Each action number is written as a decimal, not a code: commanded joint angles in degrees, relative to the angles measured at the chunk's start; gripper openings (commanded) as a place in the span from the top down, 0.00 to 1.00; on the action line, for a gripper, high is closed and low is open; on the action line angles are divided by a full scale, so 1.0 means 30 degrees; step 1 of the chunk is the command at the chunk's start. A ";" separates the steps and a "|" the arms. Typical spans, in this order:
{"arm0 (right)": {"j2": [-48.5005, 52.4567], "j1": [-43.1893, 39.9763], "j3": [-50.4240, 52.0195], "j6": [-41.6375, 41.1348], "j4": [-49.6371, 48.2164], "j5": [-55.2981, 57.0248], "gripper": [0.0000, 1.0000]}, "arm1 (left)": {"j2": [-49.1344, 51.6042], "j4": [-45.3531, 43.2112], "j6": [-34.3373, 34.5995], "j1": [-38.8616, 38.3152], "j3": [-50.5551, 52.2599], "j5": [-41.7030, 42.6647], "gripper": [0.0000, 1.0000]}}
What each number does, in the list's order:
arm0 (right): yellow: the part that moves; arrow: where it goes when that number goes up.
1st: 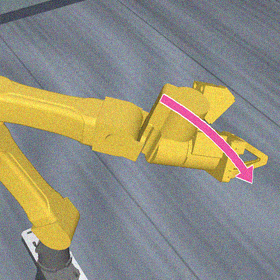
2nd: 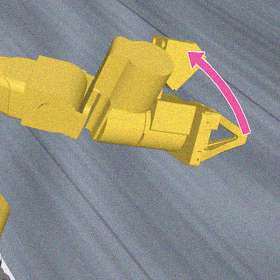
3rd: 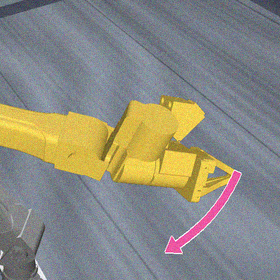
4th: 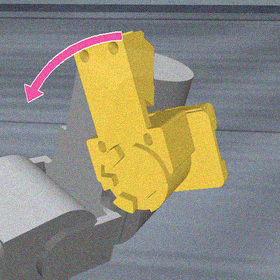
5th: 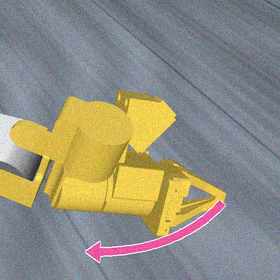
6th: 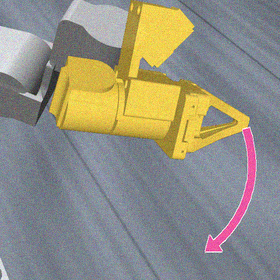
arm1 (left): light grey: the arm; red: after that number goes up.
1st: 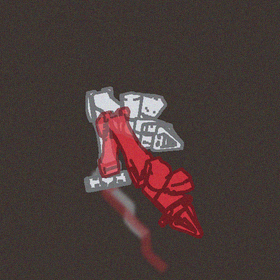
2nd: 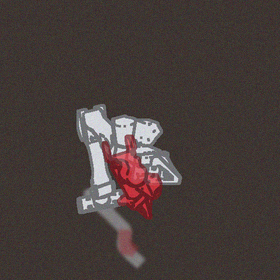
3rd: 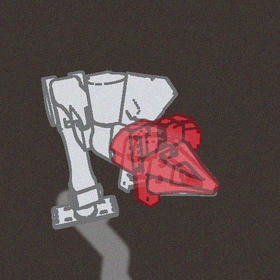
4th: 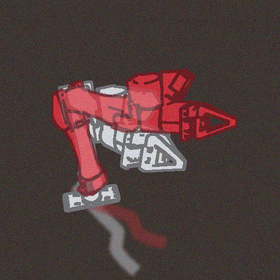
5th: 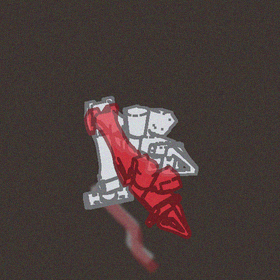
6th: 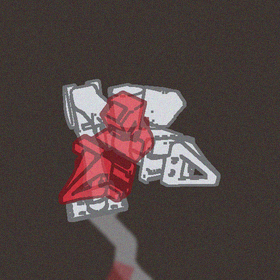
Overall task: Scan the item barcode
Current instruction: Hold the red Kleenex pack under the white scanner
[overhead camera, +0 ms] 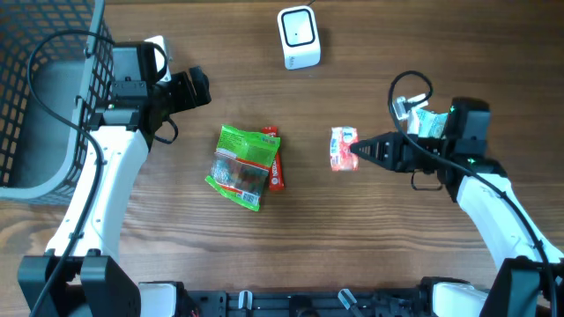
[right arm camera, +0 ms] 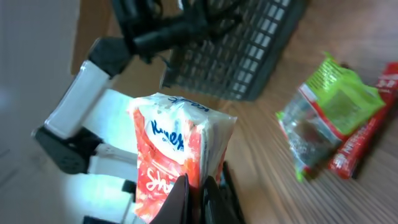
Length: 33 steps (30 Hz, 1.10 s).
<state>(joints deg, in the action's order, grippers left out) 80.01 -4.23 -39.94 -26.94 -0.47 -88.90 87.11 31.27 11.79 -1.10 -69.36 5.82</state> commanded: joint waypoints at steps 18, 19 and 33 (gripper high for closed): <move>0.0168 -0.0015 -0.7890 0.5508 1.1999 2.1995 0.96 | 0.0044 -0.0036 -0.0306 0.0087 0.0022 0.0095 0.00; 0.0299 0.0168 -1.0637 0.5581 1.4258 2.3044 0.96 | 0.0044 -0.0044 -0.0306 0.0087 0.0022 0.0095 0.00; 1.3435 0.9078 -3.2093 0.9632 2.1245 3.5743 0.96 | 0.0044 -0.0036 -0.0306 0.0087 0.0022 0.0095 0.00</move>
<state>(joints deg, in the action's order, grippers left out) 114.41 19.70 -135.17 -2.48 66.19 7.86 87.11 31.29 11.79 -1.10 -69.34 5.82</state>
